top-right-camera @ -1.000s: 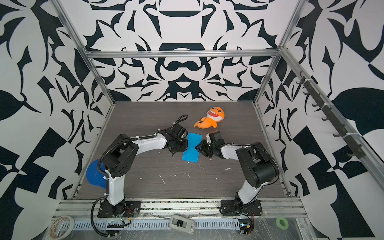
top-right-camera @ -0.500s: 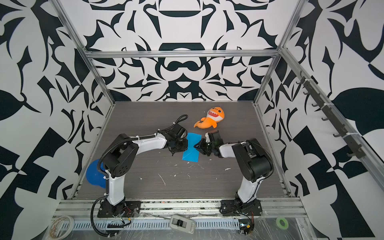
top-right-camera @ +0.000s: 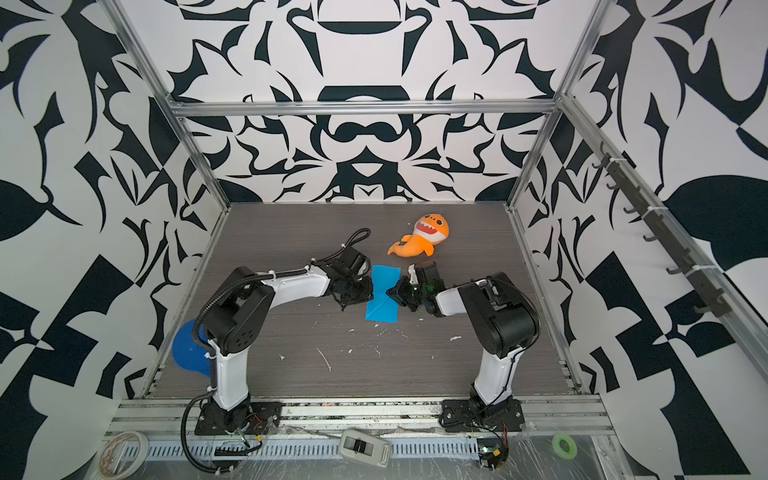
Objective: Fold a paper plane with a square sheet of paper (pick it up from the middle)
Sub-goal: 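Lift the pinched blue sheet upright with both grippers, holding it between them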
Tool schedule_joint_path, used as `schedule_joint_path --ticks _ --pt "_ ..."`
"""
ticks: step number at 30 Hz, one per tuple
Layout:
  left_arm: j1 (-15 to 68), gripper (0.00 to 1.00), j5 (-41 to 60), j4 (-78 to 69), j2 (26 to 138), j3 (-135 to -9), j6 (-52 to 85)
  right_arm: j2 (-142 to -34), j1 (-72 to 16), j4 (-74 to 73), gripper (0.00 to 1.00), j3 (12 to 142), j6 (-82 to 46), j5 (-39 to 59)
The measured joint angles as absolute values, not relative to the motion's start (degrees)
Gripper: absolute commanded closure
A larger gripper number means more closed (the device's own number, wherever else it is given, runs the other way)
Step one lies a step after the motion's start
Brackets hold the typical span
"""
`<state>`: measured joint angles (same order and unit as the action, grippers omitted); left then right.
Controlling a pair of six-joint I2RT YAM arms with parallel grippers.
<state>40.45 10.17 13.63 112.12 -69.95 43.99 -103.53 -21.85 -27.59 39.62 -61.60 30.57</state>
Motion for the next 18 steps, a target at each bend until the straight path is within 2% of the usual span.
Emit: schedule_joint_path --ticks 5,11,13,15,16,18 --pt "34.33 0.59 13.3 10.57 100.64 -61.39 46.15 -101.51 -22.11 -30.24 0.98 39.16 -61.8 31.7" --pt "25.8 0.25 18.59 2.9 82.3 -49.91 50.72 -97.1 -24.58 -32.27 0.98 42.33 -62.7 34.63" --pt "24.97 0.18 20.23 0.89 77.82 -47.09 51.9 -96.51 -25.76 -32.86 0.98 44.91 -63.37 35.51" --pt "24.97 0.16 21.82 -1.19 74.54 -44.82 52.88 -96.09 -26.74 -33.34 0.98 47.42 -64.4 36.18" --pt "25.02 0.11 22.63 -2.13 72.97 -43.7 53.65 -95.92 -27.22 -33.69 0.98 48.66 -64.9 36.58" --pt "25.06 0.09 23.94 -3.79 70.5 -42.13 54.72 -95.79 -27.97 -34.22 0.98 50.87 -65.91 37.26"
